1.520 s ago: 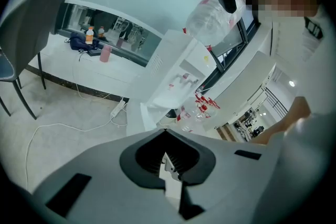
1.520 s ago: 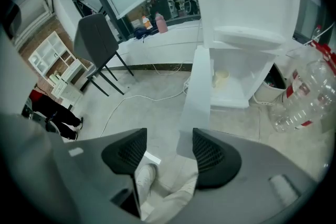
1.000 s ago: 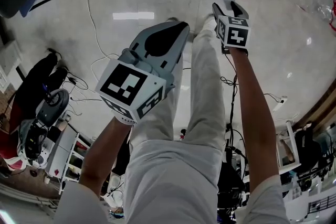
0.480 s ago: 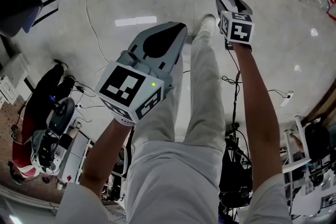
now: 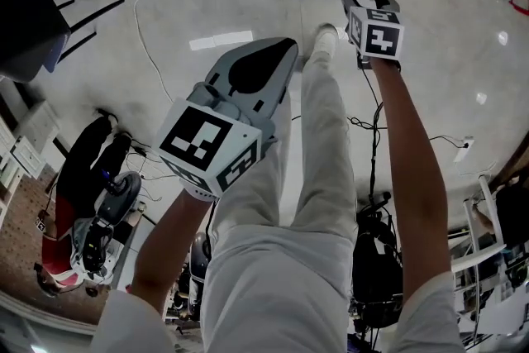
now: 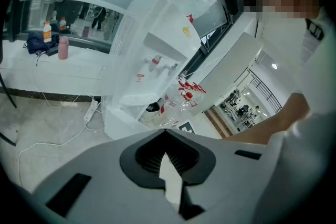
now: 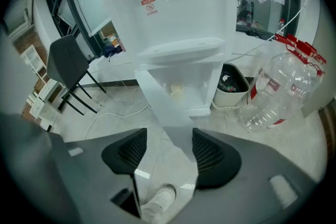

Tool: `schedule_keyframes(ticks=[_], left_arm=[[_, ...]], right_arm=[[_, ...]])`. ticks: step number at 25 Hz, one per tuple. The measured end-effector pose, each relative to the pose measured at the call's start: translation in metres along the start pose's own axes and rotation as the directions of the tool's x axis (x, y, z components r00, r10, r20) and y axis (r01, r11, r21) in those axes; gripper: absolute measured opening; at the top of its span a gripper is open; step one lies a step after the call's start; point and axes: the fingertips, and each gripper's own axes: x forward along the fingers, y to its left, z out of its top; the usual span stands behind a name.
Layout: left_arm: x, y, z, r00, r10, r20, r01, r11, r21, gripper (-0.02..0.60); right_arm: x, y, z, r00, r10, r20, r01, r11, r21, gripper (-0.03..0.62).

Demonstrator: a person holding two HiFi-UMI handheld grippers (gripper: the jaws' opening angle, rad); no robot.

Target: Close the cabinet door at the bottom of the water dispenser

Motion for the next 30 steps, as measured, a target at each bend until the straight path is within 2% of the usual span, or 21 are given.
schedule_keyframes(ticks=[6, 10, 15, 23, 30], left_arm=[[0.013, -0.012, 0.005, 1.0, -0.008, -0.012, 0.008, 1.0, 0.012, 0.002], [0.019, -0.018, 0.008, 1.0, -0.007, -0.016, 0.007, 1.0, 0.016, 0.002], [0.031, -0.02, 0.015, 1.0, -0.01, -0.023, 0.011, 1.0, 0.015, 0.002], [0.045, -0.023, 0.022, 0.999, -0.014, -0.034, 0.015, 1.0, 0.019, 0.002], [0.053, -0.022, 0.024, 0.999, -0.017, -0.041, 0.018, 1.0, 0.026, 0.002]], right_arm=[[0.001, -0.024, 0.016, 0.999, -0.03, 0.037, 0.03, 0.999, 0.012, 0.268], [-0.001, -0.036, 0.025, 0.998, -0.064, 0.021, 0.064, 0.997, -0.033, 0.264], [0.005, -0.054, 0.036, 0.993, -0.112, 0.021, 0.114, 0.991, -0.069, 0.172], [0.013, -0.069, 0.053, 0.989, -0.149, 0.016, 0.15, 0.982, -0.113, 0.17], [0.021, -0.082, 0.072, 0.982, -0.187, 0.027, 0.189, 0.98, -0.069, 0.131]])
